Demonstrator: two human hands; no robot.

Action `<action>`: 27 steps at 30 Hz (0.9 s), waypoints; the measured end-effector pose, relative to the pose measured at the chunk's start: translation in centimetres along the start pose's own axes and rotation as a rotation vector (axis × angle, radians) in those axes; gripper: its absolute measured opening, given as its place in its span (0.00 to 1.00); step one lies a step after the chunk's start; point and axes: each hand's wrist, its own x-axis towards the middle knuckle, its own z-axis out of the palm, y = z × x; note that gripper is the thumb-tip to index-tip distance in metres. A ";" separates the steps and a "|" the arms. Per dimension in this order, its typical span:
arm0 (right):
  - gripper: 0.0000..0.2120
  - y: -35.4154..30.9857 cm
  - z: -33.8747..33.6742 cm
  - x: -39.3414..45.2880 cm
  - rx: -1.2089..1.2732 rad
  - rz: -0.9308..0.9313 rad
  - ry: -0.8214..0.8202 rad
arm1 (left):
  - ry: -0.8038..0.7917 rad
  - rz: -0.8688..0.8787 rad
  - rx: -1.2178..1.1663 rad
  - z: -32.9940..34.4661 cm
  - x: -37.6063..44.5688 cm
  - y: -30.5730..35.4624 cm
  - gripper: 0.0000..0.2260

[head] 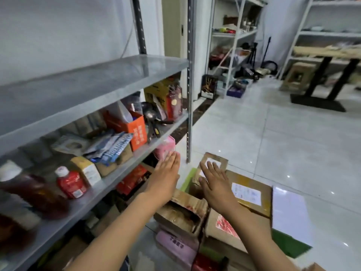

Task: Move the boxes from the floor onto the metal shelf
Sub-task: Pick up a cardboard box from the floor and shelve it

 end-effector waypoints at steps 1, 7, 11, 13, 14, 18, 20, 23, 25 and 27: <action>0.25 1.2 0.7 -0.5 0.008 0.028 -0.016 | -0.027 0.001 -0.022 1.3 0.2 0.5 0.29; 0.25 6.3 5.0 -2.8 0.032 0.166 -0.104 | -0.185 -0.022 -0.108 8.7 -0.7 2.1 0.30; 0.25 9.0 6.7 -4.3 0.035 0.261 -0.148 | -0.287 -0.005 -0.170 11.8 -1.9 3.0 0.28; 0.25 10.3 7.1 -5.4 0.032 0.316 -0.169 | -0.325 0.004 -0.190 12.8 -2.4 3.8 0.28; 0.26 10.9 7.2 -5.9 0.027 0.344 -0.181 | -0.343 0.010 -0.198 13.1 -2.6 4.3 0.28; 0.28 12.8 7.6 -8.0 0.021 0.428 -0.216 | -0.402 0.070 -0.228 14.8 -2.6 6.6 0.29; 0.28 13.7 7.7 -9.1 0.006 0.446 -0.219 | -0.410 0.098 -0.235 15.9 -2.6 7.9 0.30; 0.28 14.8 7.7 -10.5 -0.004 0.487 -0.217 | -0.440 0.135 -0.236 17.1 -2.7 9.9 0.28; 0.29 15.6 7.6 -11.3 -0.008 0.521 -0.225 | -0.458 0.163 -0.236 17.7 -2.8 11.2 0.27; 0.29 16.5 7.5 -12.1 0.004 0.554 -0.224 | -0.468 0.179 -0.227 18.5 -2.8 12.3 0.27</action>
